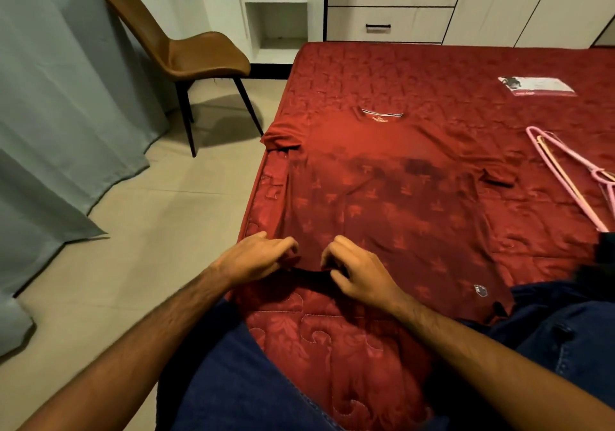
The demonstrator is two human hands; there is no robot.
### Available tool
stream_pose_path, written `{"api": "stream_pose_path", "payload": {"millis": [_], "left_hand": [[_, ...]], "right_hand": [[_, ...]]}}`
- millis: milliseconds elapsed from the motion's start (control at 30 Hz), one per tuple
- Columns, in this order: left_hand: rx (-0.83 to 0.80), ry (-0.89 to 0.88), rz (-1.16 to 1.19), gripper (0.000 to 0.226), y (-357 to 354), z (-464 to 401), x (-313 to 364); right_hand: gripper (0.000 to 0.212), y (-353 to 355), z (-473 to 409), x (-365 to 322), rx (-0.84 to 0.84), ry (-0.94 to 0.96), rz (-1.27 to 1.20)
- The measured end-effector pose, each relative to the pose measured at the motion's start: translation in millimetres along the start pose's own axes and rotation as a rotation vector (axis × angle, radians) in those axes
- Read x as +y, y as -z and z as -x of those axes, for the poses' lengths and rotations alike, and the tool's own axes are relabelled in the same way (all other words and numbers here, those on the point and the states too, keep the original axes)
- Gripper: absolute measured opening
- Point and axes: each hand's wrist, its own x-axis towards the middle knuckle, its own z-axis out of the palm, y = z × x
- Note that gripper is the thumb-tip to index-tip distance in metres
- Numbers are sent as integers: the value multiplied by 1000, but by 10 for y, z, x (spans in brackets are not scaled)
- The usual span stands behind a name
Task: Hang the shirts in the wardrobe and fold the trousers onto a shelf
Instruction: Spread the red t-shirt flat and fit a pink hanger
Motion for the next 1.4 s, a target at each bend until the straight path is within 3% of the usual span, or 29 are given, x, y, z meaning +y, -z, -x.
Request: {"api": "stream_pose_path", "payload": {"millis": [100, 200, 433, 600, 800, 967, 1067, 1200, 1300, 1400], "left_hand": [[60, 2, -187, 29, -13, 81, -105], [98, 88, -255, 36, 71, 124, -130], [118, 220, -335, 38, 34, 230, -198], [5, 303, -319, 45, 1, 176, -205], [-83, 280, -295, 51, -31, 246, -225], [-69, 136, -346, 40, -15, 285, -285], [-201, 51, -374, 35, 14, 235, -269], [-412, 108, -375, 30, 124, 110, -232], [-496, 108, -414, 39, 130, 16, -169], [-593, 146, -466, 42, 155, -87, -86]], "right_hand": [[30, 103, 27, -29, 84, 64, 117], [37, 30, -4, -27, -4, 91, 331], [42, -2, 179, 244, -138, -195, 654], [43, 107, 346, 339, -312, -101, 629], [38, 286, 406, 419, -426, -240, 373], [43, 442, 544, 475, -641, -141, 608], [53, 543, 633, 490, -729, -222, 563], [55, 708, 850, 542, -592, -289, 717], [48, 774, 928, 570, -620, -461, 665], [31, 812, 891, 582, -550, -269, 554]]}}
